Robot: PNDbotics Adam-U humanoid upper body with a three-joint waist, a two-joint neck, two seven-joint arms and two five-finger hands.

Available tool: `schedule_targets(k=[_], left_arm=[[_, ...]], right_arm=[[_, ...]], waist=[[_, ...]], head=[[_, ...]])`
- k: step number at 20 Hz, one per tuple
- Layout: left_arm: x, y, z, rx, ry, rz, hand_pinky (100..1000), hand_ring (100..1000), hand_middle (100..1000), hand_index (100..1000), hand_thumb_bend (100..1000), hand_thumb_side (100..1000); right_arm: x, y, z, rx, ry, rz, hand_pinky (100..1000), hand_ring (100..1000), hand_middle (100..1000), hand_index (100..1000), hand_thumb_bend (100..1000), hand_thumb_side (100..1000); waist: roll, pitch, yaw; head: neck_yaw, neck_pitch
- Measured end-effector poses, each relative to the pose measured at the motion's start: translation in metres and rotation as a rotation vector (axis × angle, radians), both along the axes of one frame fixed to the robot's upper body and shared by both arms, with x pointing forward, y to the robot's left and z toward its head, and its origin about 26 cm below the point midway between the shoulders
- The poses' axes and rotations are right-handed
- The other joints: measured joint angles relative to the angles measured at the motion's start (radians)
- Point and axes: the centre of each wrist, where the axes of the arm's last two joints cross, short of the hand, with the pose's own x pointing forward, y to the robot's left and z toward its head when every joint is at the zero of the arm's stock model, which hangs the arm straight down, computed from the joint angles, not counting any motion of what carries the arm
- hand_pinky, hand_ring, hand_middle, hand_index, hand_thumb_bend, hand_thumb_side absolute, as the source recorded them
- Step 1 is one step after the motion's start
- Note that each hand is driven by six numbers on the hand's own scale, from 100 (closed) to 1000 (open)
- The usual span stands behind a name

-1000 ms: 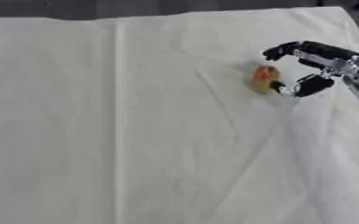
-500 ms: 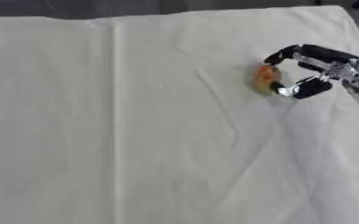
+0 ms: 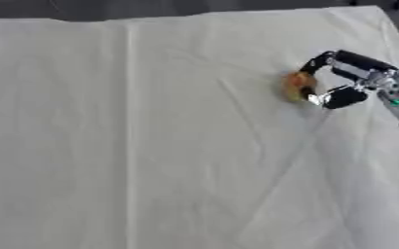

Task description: Pick up the objects with one hand, pass them to the other hand, and then place them into the box on the other side of the table.

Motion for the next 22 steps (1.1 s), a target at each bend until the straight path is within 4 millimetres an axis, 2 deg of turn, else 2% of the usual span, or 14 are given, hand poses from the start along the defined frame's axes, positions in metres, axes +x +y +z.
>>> schedule_targets(k=[8, 9, 10, 15, 18, 19, 22], left_arm=[[0.000, 0.002, -0.003, 0.001, 0.007, 0.005, 792, 652, 663, 790, 100, 728], [0.000, 0.002, -0.004, 0.001, 0.009, 0.006, 792, 652, 663, 790, 100, 777], [-0.001, 0.002, -0.005, 0.001, 0.011, 0.006, 792, 652, 663, 790, 100, 725], [0.000, 0.006, -0.011, 0.002, 0.028, 0.014, 790, 652, 663, 790, 100, 715], [-0.001, 0.007, -0.013, 0.002, 0.032, 0.018, 789, 652, 663, 790, 100, 707], [-0.001, 0.008, -0.012, 0.004, 0.031, 0.020, 789, 652, 663, 790, 100, 704], [-0.001, 0.010, -0.012, 0.005, 0.030, 0.024, 788, 651, 662, 790, 100, 699]], right_arm=[[-0.001, 0.004, 0.000, 0.097, -0.052, -0.014, 940, 653, 402, 542, 100, 177], [0.000, 0.006, 0.001, 0.110, -0.059, -0.009, 941, 647, 403, 542, 100, 349], [0.000, 0.008, 0.002, 0.123, -0.067, -0.004, 941, 644, 403, 543, 100, 169], [0.001, 0.020, 0.017, 0.157, -0.102, 0.035, 936, 634, 406, 546, 100, 144], [0.001, 0.029, 0.024, 0.189, -0.112, 0.068, 929, 631, 409, 549, 100, 126], [0.001, 0.032, 0.027, 0.199, -0.116, 0.078, 928, 629, 410, 550, 100, 119], [0.003, 0.042, 0.034, 0.238, -0.130, 0.106, 927, 626, 412, 553, 100, 106]], waist=[[0.000, -0.005, -0.018], [0.001, -0.014, -0.021], [0.001, -0.026, -0.024], [0.008, -0.047, -0.038], [0.022, -0.088, -0.044], [0.023, -0.094, -0.046], [0.027, -0.099, -0.049]], head=[[0.007, 0.008], [0.010, 0.013], [0.012, 0.015], [0.025, 0.028], [0.031, 0.036], [0.033, 0.040], [0.040, 0.049]])
